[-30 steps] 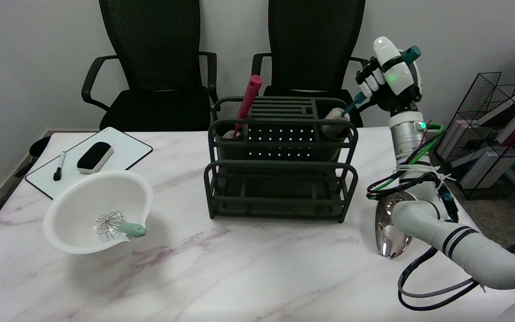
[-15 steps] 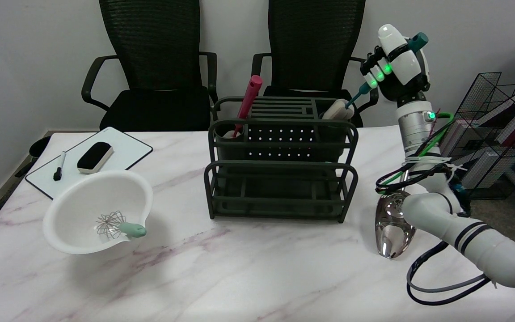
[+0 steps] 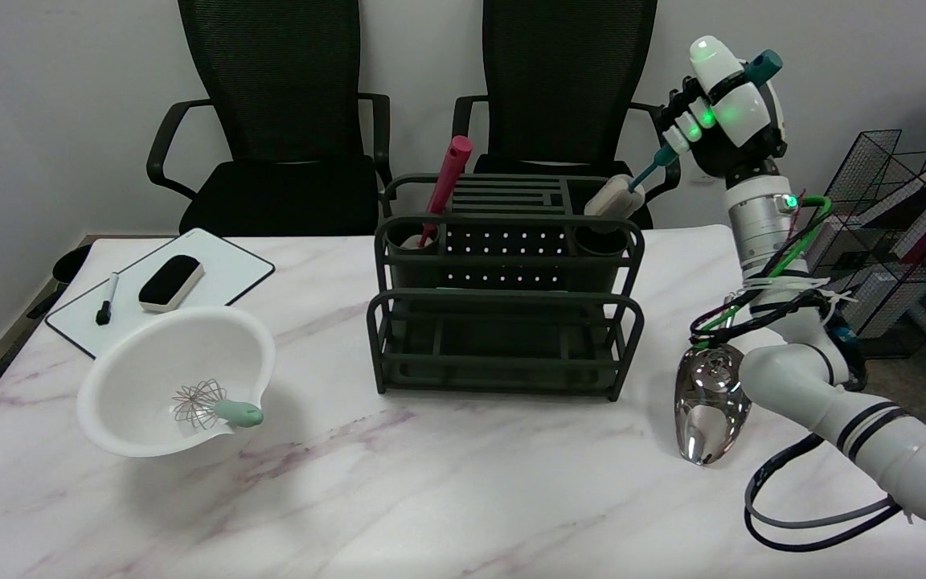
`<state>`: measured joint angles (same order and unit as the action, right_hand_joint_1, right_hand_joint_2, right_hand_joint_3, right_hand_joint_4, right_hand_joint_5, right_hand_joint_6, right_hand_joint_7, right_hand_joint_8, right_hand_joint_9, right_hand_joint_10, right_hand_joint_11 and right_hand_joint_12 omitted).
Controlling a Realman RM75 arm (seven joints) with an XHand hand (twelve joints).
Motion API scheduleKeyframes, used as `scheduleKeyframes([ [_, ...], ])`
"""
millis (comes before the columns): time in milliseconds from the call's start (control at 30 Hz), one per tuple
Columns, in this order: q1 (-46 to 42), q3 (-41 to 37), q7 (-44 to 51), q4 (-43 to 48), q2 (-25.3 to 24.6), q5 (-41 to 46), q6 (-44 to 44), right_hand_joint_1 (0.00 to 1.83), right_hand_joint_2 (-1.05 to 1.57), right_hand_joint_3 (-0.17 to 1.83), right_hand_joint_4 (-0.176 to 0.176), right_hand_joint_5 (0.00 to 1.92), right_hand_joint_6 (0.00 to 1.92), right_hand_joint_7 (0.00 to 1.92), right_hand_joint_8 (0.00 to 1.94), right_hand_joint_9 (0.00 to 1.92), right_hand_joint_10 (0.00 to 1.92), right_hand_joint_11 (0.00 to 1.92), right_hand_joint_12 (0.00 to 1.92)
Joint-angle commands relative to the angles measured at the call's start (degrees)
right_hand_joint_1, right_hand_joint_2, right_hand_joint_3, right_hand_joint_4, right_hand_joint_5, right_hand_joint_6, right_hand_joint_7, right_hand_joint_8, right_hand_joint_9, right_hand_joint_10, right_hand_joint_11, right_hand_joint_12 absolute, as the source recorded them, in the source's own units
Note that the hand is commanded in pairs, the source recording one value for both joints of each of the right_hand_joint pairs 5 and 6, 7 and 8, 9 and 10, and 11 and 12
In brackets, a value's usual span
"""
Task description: Pick up the blue sponge bottle brush.
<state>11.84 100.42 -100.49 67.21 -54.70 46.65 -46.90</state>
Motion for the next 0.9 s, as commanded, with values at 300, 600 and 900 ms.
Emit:
scheduleKeyframes([
  [300,-2.04,-6.35,-0.48,13.15,5.01,-1.37,13.86,0.94,1.57,0.56,0.000,1.92,1.92,1.92,1.92,1.92,1.92,1.92,1.92],
  [600,-2.69,-10.84,-0.16,19.06,5.90,-1.53,18.56,0.94,1.57,0.55,0.000,1.92,1.92,1.92,1.92,1.92,1.92,1.92,1.92],
  [900,-9.65,-15.79,-0.08,25.22,5.41,-1.21,17.60,0.95,1.57,0.61,0.000,1.92,1.92,1.92,1.92,1.92,1.92,1.92,1.92],
])
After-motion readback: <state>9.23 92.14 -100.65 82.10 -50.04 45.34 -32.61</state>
